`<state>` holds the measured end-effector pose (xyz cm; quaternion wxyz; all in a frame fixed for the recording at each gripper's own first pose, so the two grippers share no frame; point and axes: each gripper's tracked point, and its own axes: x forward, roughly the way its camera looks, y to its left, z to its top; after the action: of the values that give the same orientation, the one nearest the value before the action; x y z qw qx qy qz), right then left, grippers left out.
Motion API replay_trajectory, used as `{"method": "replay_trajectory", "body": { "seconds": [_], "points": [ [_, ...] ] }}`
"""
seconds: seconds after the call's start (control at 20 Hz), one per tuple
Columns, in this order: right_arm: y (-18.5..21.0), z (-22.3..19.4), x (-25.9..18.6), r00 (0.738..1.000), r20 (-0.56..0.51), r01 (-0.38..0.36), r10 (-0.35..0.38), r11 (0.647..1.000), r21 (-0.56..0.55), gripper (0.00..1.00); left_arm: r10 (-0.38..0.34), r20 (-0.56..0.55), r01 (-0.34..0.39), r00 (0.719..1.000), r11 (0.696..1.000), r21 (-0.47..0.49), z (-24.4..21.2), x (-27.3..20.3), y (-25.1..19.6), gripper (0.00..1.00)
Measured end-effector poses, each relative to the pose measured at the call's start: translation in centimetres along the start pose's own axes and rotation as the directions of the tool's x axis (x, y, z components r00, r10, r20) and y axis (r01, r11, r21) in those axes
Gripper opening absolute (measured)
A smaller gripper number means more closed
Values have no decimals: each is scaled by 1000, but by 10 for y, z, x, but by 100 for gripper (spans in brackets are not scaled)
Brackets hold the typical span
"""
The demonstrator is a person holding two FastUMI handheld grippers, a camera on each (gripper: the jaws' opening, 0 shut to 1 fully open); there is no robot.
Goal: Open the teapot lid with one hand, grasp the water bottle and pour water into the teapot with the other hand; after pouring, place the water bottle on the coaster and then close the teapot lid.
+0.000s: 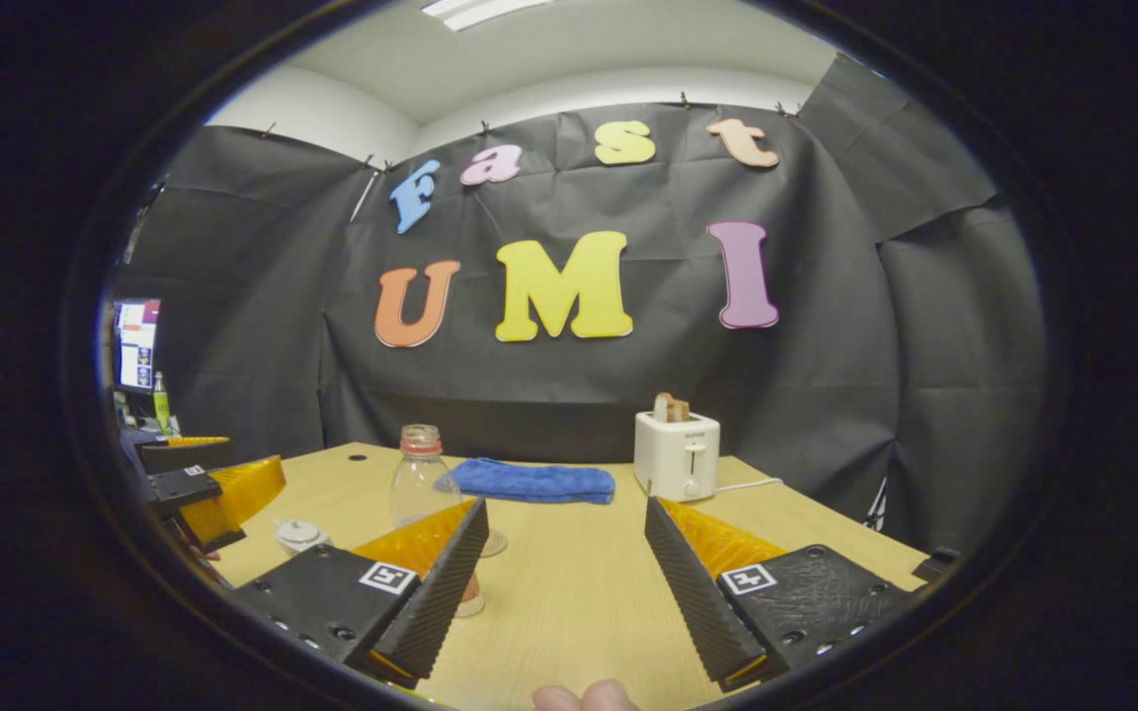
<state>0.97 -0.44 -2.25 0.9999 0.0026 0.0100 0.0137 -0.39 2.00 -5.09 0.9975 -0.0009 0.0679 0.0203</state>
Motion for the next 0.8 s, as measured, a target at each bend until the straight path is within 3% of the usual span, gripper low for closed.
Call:
{"method": "replay_trajectory", "body": {
  "seconds": [0.3,0.35,0.4,0.8],
  "points": [
    [-8,-12,4,1000,-18,9,-9,1000,2,96,-13,-92,14,996,1000,14,-41,10,9,98],
    [-9,-14,6,1000,-23,11,-11,1000,0,96,-13,-118,16,993,1000,20,-49,14,10,90],
    [-10,-17,6,999,-30,12,-12,1000,0,97,-13,-136,16,991,1000,21,-54,18,12,95],
    [-14,-29,18,998,-61,18,-19,1000,-14,95,-22,-243,23,970,1000,1,-78,52,30,66]
  ]
}}
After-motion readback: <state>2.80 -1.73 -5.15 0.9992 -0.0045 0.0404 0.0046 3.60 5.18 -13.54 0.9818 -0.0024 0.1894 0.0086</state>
